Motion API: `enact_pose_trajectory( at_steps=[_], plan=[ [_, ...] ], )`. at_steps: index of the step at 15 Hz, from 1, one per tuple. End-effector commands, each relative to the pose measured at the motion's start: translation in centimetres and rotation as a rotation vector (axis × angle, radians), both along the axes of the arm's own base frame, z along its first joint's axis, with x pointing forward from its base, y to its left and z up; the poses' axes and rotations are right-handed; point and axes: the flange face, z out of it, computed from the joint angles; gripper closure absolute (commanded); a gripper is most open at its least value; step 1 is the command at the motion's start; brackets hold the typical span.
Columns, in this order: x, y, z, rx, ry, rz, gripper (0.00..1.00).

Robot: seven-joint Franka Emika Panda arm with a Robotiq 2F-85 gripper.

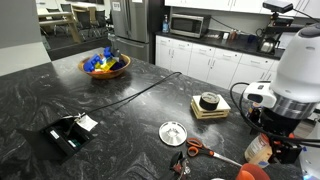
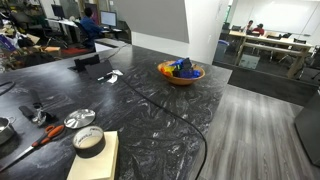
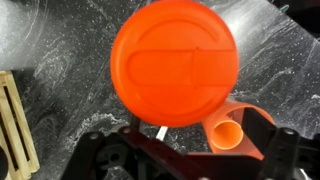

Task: Move the orange cup to the left

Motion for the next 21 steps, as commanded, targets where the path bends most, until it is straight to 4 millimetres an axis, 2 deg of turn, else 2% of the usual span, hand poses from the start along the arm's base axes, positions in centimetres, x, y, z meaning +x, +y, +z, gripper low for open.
enact_pose_trajectory(
  at_steps=[1,7,11,16,21],
  plan=[
    [0.0,0.1,-0.1,-0.003,0.007,0.002,0.00],
    [0.5,0.3,-1.0,0.044,0.007,0.025,0.00],
    [1.9,1.2,-2.7,0.159,-0.014,0.071,0.00],
    [2.8,1.2,-4.5,0.237,0.000,0.094,0.00],
    [2.6,1.6,-5.2,0.248,0.024,0.122,0.00]
  ],
)
